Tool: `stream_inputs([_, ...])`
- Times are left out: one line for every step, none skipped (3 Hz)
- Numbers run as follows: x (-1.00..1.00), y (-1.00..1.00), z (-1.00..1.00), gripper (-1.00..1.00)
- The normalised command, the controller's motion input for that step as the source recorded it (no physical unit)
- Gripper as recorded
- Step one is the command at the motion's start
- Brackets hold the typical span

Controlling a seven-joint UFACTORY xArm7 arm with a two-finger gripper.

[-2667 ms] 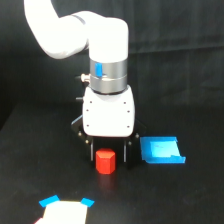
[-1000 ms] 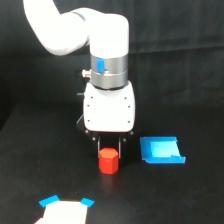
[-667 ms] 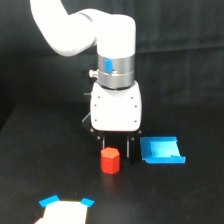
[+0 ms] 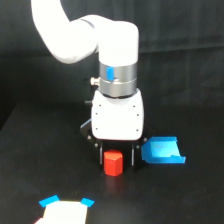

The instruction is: Pick up the red object from the table

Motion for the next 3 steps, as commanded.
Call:
stream_inputs([-0.2, -0.36, 0.35, -1.0])
stream_inputs([0.02, 0.11, 0.72, -1.0])
stream_inputs([0.0, 0.42, 1.0, -0.77])
